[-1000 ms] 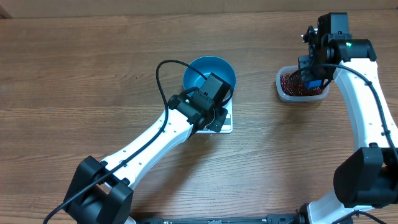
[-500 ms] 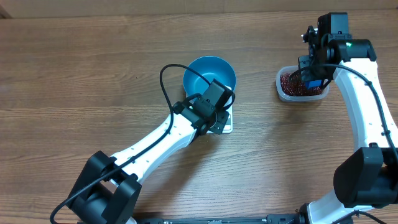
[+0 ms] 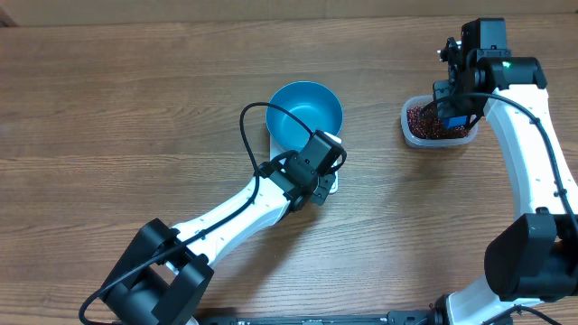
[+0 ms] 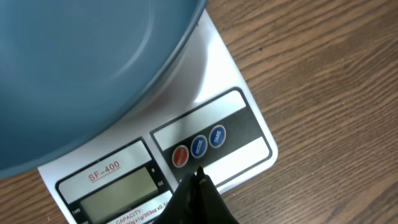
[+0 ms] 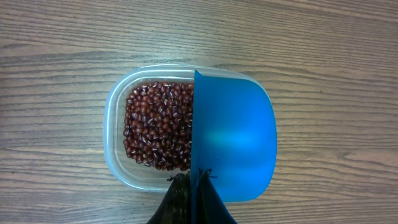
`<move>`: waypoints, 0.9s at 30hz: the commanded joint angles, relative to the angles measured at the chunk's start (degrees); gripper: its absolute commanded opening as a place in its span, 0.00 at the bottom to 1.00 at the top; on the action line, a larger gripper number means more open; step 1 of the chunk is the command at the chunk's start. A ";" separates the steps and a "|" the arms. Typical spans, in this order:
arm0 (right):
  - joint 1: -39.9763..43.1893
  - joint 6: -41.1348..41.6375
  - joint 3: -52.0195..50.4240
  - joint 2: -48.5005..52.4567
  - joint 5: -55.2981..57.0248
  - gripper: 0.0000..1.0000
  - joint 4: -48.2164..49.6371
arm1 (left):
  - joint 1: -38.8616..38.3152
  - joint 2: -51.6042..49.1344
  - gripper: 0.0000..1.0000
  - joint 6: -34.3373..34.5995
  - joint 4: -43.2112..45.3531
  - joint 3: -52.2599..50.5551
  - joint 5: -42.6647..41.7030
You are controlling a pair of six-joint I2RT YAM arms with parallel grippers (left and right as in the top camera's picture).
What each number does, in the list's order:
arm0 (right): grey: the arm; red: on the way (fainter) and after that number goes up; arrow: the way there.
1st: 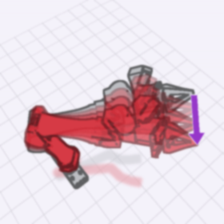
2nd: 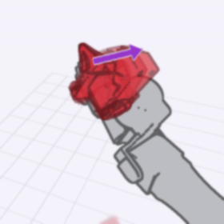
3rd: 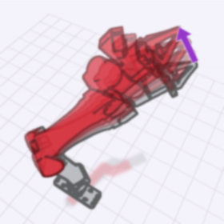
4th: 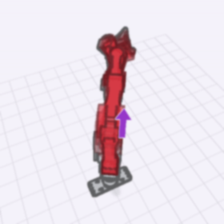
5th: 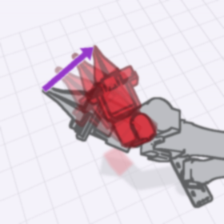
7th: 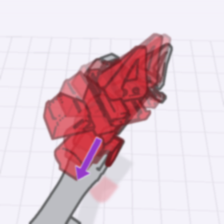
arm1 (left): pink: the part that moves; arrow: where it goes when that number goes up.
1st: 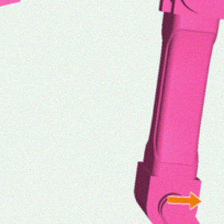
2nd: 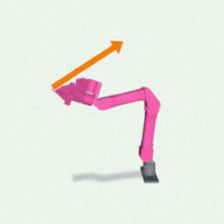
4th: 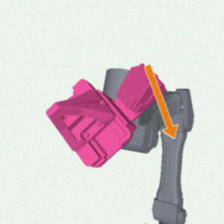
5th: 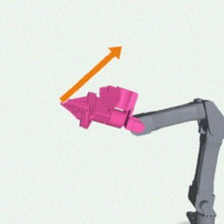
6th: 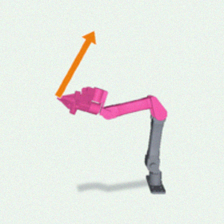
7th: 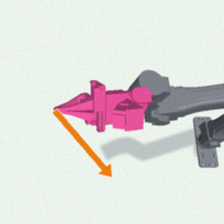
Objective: Scoop item into bowl and weigh 150g on scale
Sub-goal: 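Move the left gripper down to the scale's front buttons, then press the TARE button on the scale with the left gripper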
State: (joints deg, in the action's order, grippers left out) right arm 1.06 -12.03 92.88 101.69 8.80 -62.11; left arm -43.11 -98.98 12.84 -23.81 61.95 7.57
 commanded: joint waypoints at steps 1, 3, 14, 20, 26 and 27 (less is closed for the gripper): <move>0.20 -0.07 0.94 0.24 -0.33 0.04 0.44 | -0.13 -1.55 0.04 -1.84 1.05 -0.83 1.25; 0.20 -0.07 0.94 0.24 -0.33 0.04 0.44 | -0.09 -2.40 0.04 -2.67 1.97 -0.83 1.25; 0.20 -0.07 0.94 0.24 -0.31 0.04 0.42 | 0.24 -4.85 0.04 -6.51 5.33 -0.83 2.05; 0.20 -0.07 0.94 0.24 -0.33 0.04 0.39 | 0.44 -5.77 0.04 -6.58 5.62 -0.83 2.10; 0.20 -0.07 0.94 0.24 -0.33 0.04 0.42 | 0.46 -6.73 0.04 -6.69 6.10 -0.83 2.64; 0.20 -0.07 0.94 0.24 -0.33 0.04 0.42 | 0.46 -6.78 0.04 -6.67 6.10 -0.83 3.21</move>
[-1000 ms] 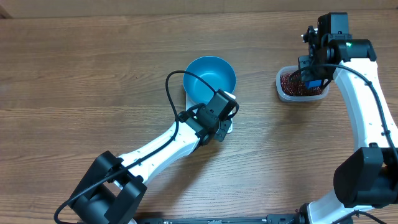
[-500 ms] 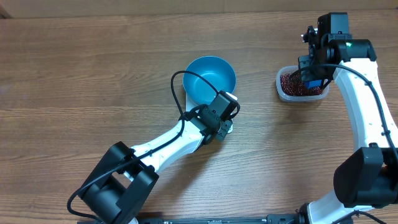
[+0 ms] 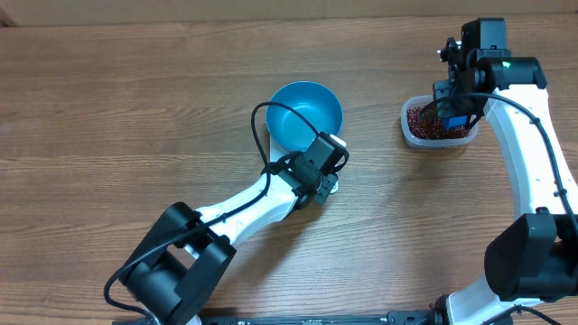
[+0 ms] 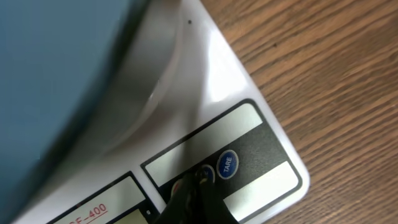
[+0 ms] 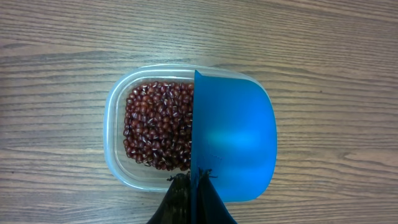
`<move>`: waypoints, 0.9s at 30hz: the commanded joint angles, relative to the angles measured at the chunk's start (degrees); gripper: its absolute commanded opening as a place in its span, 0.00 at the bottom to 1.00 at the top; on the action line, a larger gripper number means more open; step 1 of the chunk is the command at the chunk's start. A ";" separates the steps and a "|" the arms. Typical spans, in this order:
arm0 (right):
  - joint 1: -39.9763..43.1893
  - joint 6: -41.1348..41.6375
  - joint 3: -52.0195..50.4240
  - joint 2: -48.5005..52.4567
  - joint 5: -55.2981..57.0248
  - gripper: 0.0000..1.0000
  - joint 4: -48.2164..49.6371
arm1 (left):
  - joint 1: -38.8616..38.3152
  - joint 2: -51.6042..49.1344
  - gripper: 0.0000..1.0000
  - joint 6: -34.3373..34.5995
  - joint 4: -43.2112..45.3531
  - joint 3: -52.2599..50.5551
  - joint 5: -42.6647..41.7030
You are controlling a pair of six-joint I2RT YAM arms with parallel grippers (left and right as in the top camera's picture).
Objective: Scoop item into bowl and weigh 150g on scale
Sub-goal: 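Press the TARE button on the scale with the left gripper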
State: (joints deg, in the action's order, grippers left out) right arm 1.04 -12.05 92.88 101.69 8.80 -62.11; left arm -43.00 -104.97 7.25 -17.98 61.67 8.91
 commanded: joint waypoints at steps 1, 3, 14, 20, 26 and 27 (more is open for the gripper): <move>0.22 -0.04 0.94 0.24 -0.33 0.04 0.42 | 0.35 -0.79 0.04 -1.05 0.26 -0.55 2.19; 0.22 -0.04 0.94 0.24 -0.33 0.04 0.42 | 0.35 -0.81 0.04 -1.05 0.24 -0.55 2.23; 0.22 -0.04 0.94 0.24 -0.33 0.04 0.24 | 0.35 -1.51 0.04 -1.03 -0.37 -0.55 2.27; 0.22 -0.04 0.94 0.24 -0.31 0.04 0.24 | 0.35 -1.51 0.04 -0.57 -0.85 -0.55 3.13; 0.22 -0.04 0.94 0.24 -0.33 0.04 0.24 | 0.33 -1.51 0.04 -0.57 -1.29 -0.55 3.26; 0.22 -0.04 0.94 0.24 -0.33 0.04 0.24 | 0.33 -1.51 0.04 -0.57 -1.42 -0.55 3.26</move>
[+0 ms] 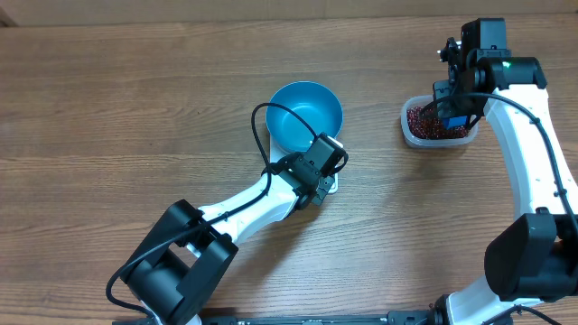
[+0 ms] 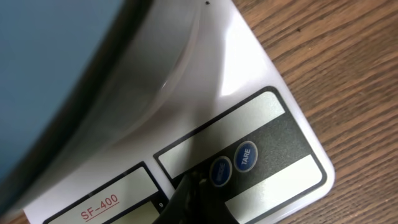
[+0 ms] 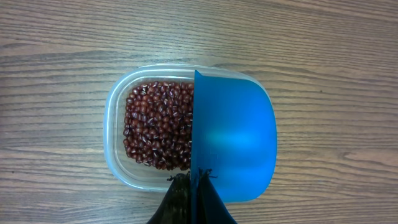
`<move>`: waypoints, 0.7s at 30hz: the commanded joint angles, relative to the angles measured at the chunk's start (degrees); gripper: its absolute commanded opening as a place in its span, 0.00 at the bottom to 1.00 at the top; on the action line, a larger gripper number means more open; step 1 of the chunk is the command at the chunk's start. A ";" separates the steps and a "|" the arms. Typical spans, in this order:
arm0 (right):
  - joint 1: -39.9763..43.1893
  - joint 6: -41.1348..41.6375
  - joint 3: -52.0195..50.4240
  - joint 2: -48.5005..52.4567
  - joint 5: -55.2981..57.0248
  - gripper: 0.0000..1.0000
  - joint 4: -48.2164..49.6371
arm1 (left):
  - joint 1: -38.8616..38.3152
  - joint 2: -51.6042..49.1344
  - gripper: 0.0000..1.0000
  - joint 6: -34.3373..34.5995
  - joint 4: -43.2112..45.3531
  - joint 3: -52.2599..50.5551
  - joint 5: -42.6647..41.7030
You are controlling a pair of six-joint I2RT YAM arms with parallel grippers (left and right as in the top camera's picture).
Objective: Scoop item into bowl and weigh 150g on scale
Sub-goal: 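Press the TARE button on the scale with the left gripper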
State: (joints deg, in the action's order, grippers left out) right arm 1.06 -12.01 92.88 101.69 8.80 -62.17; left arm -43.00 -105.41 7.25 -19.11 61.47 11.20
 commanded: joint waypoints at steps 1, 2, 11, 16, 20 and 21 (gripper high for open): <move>0.20 -0.09 0.94 0.24 -0.33 0.04 0.31 | 0.33 -1.07 0.04 -0.59 -0.37 -0.35 0.96; 0.20 -0.09 0.94 0.24 -0.31 0.04 0.28 | 0.33 -1.07 0.04 -0.59 -0.44 -0.35 0.96; 0.20 -0.09 0.94 0.24 -0.33 0.04 0.28 | 0.33 -1.09 0.04 -0.39 -0.74 -0.35 0.96; 0.20 -0.09 0.94 0.24 -0.31 0.04 0.31 | 0.33 -1.53 0.04 -0.42 -0.55 -0.35 0.96; 0.20 -0.09 0.94 0.24 -0.31 0.04 0.31 | 0.33 -2.19 0.04 -0.44 -0.04 -0.35 0.96; 0.20 -0.09 0.94 0.24 -0.31 0.04 0.31 | 0.33 -2.19 0.04 -0.42 -0.04 -0.35 0.96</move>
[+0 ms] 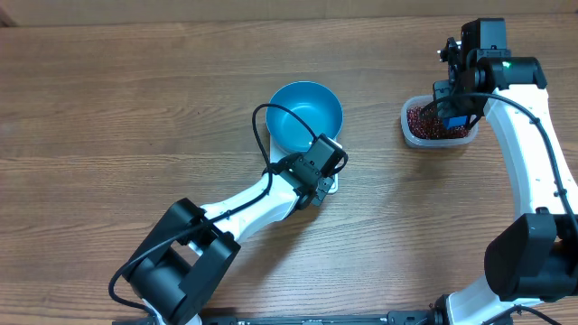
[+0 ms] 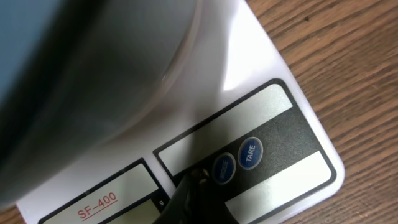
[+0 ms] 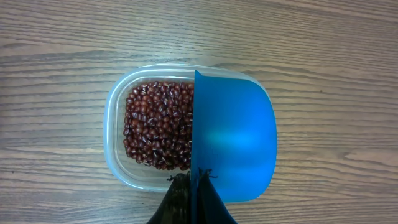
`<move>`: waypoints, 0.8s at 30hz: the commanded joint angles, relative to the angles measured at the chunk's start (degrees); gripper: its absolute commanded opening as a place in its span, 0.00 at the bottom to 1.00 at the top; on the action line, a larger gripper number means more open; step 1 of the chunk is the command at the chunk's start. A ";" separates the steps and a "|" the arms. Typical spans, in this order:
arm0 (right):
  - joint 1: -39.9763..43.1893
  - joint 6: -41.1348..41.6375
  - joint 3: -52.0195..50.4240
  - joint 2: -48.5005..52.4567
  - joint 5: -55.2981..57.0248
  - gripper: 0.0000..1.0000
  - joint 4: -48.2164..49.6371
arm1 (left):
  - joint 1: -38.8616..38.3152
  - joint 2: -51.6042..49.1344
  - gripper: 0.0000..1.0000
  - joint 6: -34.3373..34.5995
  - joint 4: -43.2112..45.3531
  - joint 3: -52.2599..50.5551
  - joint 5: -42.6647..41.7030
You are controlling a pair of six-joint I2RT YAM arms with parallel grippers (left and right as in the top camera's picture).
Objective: Scoop item into bowl and weigh 150g on scale
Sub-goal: 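Press the TARE button on the scale with the left gripper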
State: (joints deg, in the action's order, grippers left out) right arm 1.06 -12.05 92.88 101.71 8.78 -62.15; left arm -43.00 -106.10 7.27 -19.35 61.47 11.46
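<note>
A blue bowl (image 1: pixel 307 115) stands on the white scale (image 2: pixel 273 112), which is marked SF-400. My left gripper (image 2: pixel 196 178) is shut with nothing in it. Its tips rest on the control panel where the leftmost button lies hidden, next to the blue button (image 2: pixel 222 169) and the TARE button (image 2: pixel 250 152). My right gripper (image 3: pixel 198 177) is shut on the edge of a blue scoop (image 3: pixel 233 137). It holds the scoop above a clear tub of red beans (image 3: pixel 155 124) at the table's far right (image 1: pixel 433 126).
The scale's display (image 2: pixel 124 208) is partly in view at the bottom edge, and its reading is not legible. The bowl's rim (image 2: pixel 37 37) looms blurred over the top left of the scale. Brown wooden table (image 1: pixel 135 108) lies all around.
The left gripper's tips stay on the leftmost button, with the panel showing very slightly nearer. The right gripper, scoop and bean tub are unchanged.
At first the left gripper's shut tips sat just below the red button, with all three buttons showing. Then they had moved nearer, onto the red and blue buttons. After that they covered the red button only, as now. The right gripper held the scoop over the beans throughout.
</note>
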 commanded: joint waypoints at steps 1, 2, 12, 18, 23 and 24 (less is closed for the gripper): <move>0.20 -0.04 0.94 0.22 -0.28 0.04 0.28 | 0.33 -1.49 0.04 -0.44 0.20 -0.35 0.70; 0.20 -0.04 0.94 0.22 -0.28 0.04 0.28 | 0.35 -1.49 0.04 -0.44 0.20 -0.35 0.70; 0.20 -0.04 0.94 0.22 -0.28 0.04 0.22 | 0.33 -2.93 0.04 -0.39 0.11 -0.33 0.74; 0.20 -0.04 0.94 0.22 -0.28 0.04 0.24 | 0.66 -3.10 0.04 0.72 -0.02 -0.33 1.22; 0.20 -0.04 0.94 0.22 -0.28 0.04 0.07 | 1.90 -3.30 0.04 1.86 -0.11 -0.31 0.24; 0.20 -0.04 0.94 0.22 -0.28 0.04 0.07 | 1.90 -3.30 0.04 1.40 -0.04 -0.24 -0.20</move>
State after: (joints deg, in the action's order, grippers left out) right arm 1.06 -12.05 92.88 101.71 8.80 -62.24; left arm -42.13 -106.43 7.94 -18.90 61.54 11.84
